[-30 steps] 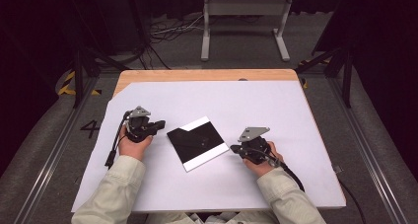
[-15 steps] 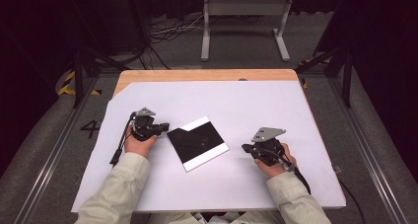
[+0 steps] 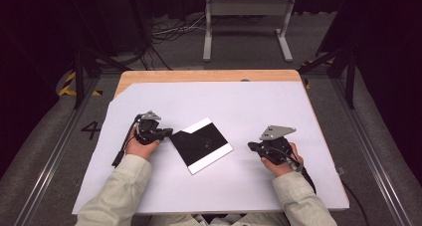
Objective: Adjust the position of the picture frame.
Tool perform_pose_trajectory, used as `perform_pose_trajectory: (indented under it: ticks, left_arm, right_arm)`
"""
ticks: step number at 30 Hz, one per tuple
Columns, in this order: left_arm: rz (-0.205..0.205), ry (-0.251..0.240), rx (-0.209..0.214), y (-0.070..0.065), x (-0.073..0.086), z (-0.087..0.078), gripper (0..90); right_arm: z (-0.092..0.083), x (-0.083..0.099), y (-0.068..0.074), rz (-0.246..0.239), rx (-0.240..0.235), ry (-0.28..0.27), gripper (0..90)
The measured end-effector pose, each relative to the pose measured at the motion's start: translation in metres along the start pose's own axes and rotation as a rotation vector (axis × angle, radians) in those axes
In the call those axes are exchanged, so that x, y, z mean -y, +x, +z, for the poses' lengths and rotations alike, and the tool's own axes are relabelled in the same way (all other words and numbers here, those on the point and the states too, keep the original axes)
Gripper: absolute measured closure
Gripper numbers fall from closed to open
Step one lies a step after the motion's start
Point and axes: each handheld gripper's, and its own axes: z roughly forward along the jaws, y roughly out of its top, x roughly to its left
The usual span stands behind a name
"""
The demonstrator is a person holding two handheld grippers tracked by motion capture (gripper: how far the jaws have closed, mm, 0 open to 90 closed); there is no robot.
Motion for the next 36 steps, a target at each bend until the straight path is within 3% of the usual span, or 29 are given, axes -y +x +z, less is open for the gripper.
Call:
perform_pose_trajectory:
  ticks: [11, 12, 14, 17, 21, 22, 28, 32, 36]
  left_arm:
    - [0.103, 0.099, 0.071, -0.023, 0.000, -0.004, 90.0]
    - [0.133, 0.124, 0.088, -0.028, 0.000, -0.005, 90.0]
    - [0.153, 0.131, 0.093, -0.030, 0.000, -0.005, 90.0]
    - [0.179, 0.156, 0.135, -0.042, 0.001, -0.004, 90.0]
    - [0.201, 0.172, 0.169, -0.050, 0.001, -0.003, 90.0]
    - [0.202, 0.185, 0.200, -0.058, 0.002, -0.003, 90.0]
    - [0.244, 0.213, 0.272, -0.077, 0.003, 0.001, 90.0]
    - [0.277, 0.223, 0.300, -0.088, 0.003, 0.004, 90.0]
    - [0.304, 0.217, 0.330, -0.098, 0.002, 0.008, 90.0]
  right_arm:
    - [-0.004, -0.002, -0.007, 0.014, -0.005, -0.013, 89.9]
    - [-0.005, -0.003, -0.008, 0.015, -0.006, -0.015, 89.9]
    - [-0.005, -0.003, -0.008, 0.016, -0.005, -0.015, 89.9]
    - [-0.007, -0.004, -0.011, 0.022, -0.003, -0.021, 89.9]
    - [-0.008, -0.005, -0.013, 0.030, -0.004, -0.022, 89.9]
    - [-0.008, -0.005, -0.013, 0.030, -0.006, -0.021, 89.9]
    - [-0.009, -0.005, -0.014, 0.031, -0.007, -0.016, 89.9]
    - [-0.009, -0.005, -0.016, 0.041, -0.006, -0.004, 89.9]
    - [-0.008, -0.002, -0.020, 0.076, 0.023, 0.033, 89.9]
